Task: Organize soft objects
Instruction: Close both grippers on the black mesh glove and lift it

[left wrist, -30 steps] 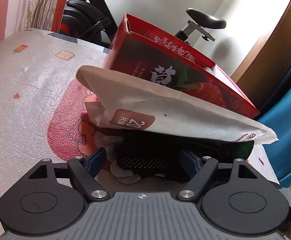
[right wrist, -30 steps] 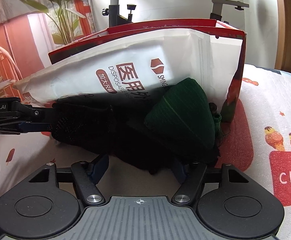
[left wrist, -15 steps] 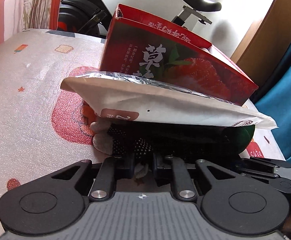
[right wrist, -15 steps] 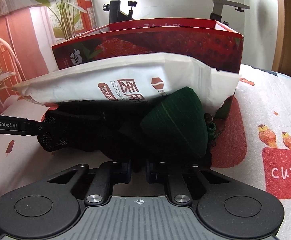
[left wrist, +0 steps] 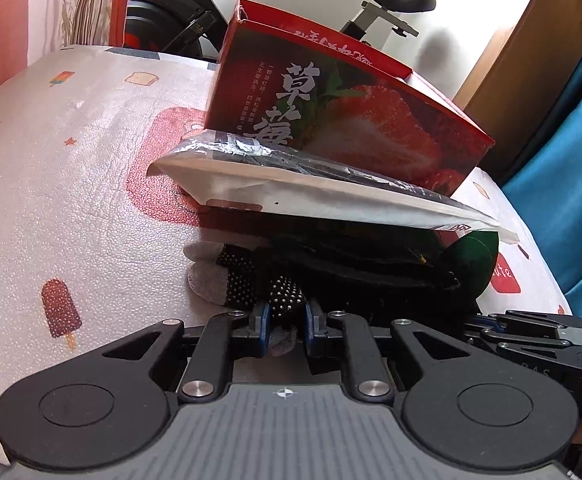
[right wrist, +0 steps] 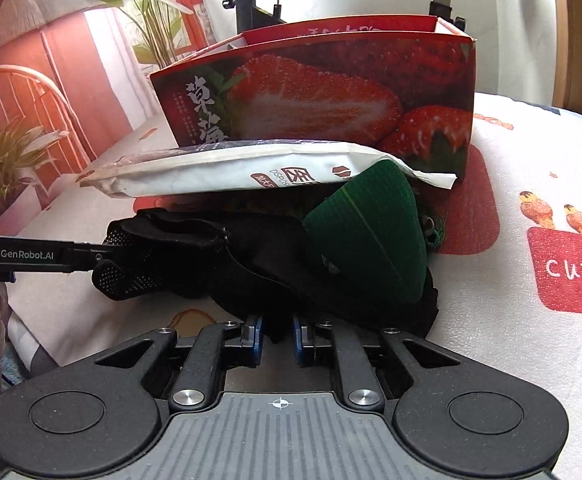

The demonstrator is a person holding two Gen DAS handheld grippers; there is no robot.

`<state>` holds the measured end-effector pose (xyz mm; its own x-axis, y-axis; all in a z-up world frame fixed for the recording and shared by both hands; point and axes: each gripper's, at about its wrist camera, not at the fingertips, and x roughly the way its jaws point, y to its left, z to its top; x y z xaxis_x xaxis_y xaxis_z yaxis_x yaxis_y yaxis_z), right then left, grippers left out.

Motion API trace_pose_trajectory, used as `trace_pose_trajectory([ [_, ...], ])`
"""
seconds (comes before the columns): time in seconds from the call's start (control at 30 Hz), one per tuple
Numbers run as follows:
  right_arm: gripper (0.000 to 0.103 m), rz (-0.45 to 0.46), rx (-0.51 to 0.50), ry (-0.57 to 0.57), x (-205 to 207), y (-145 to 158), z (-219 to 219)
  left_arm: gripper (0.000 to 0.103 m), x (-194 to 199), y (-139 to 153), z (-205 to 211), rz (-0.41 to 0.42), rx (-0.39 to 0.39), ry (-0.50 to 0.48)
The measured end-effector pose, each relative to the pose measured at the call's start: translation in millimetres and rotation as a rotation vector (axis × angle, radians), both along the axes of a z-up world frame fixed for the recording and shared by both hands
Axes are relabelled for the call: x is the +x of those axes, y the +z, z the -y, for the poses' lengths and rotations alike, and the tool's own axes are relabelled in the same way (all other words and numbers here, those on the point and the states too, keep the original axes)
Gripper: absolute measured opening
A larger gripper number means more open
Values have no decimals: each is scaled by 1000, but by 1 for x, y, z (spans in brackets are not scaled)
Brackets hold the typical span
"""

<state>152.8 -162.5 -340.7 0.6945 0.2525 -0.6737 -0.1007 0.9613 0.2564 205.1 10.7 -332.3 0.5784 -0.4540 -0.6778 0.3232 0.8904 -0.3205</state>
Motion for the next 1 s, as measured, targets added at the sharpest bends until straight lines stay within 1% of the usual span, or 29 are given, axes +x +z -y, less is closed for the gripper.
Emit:
trace_pose_trajectory([
  [0.03,23,9,-2,-8,0,2,0,18,1,0,-1,-2,-2,2],
  [0.13,25,35,-12,-5,0,7,0,18,-2,-1,-3,-2,-2,6],
  [0.17,27,39,-18,7,1,7,-2,18,-3,-2,-2,-1,0,6],
  [0.23,37,41,-46,29,4,6,-8,18,-4,-3,-3,-3,1,7],
  [0.27,41,45,-61,39,5,5,-11,18,-4,-4,-3,-5,1,8],
  [0.3,47,50,-78,43,6,5,-13,18,-4,-5,-3,-8,1,9],
  [0.43,53,58,-89,40,12,1,-15,18,-3,-9,-5,-13,-6,14],
  [0.5,53,58,-89,40,15,-2,-14,18,-2,-10,-5,-13,-7,14],
  [0.6,48,47,-75,49,17,-6,-15,18,-2,-11,-5,-13,-11,13],
  [0.67,44,54,-82,48,17,-7,-16,19,-1,-12,-5,-16,-16,14],
  [0.7,39,57,-79,47,17,-7,-16,19,-1,-12,-5,-17,-20,14],
  [0.8,35,57,-75,45,17,-7,-16,19,-2,-13,-7,-18,-25,15],
  [0.93,24,59,-80,54,14,-7,-19,19,-2,-12,-6,-16,-20,16],
  [1.0,22,57,-83,63,13,-6,-21,19,-3,-11,-5,-11,-10,12],
])
